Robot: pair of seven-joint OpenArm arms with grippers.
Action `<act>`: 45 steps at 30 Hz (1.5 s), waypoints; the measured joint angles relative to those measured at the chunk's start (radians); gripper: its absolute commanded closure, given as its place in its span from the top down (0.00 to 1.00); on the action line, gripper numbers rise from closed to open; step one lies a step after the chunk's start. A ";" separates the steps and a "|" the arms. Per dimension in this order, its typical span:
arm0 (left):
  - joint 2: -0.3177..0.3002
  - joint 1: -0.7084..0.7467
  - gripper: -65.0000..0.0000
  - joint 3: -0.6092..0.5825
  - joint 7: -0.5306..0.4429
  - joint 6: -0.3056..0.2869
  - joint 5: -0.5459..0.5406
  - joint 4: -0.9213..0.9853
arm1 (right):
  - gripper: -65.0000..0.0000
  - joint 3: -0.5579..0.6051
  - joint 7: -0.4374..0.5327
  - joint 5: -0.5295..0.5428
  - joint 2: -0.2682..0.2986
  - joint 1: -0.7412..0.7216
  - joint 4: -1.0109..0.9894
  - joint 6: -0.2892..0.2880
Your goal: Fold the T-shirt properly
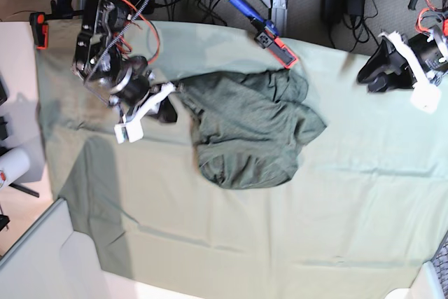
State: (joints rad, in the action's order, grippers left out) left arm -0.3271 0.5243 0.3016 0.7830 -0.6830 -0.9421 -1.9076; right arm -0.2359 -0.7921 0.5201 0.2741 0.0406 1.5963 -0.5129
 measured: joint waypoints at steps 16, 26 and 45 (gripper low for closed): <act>0.031 0.426 0.40 0.113 -0.017 -0.002 0.249 -0.105 | 0.00 -0.134 -0.173 0.205 0.066 0.455 0.231 -0.005; 0.069 0.459 0.40 0.066 -0.068 0.066 0.479 0.262 | 0.00 -0.109 -0.193 0.224 0.067 0.769 0.204 -0.004; 0.005 -0.087 0.29 -0.618 -0.111 0.262 0.613 1.091 | 0.00 -0.107 -0.270 -0.045 0.019 0.523 -0.640 0.022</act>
State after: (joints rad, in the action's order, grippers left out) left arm -0.3222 0.4374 -0.3168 0.6716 -0.4213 -0.3286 -0.8169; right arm -0.3428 -1.0626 0.4747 0.2932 0.5640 0.9558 -0.4911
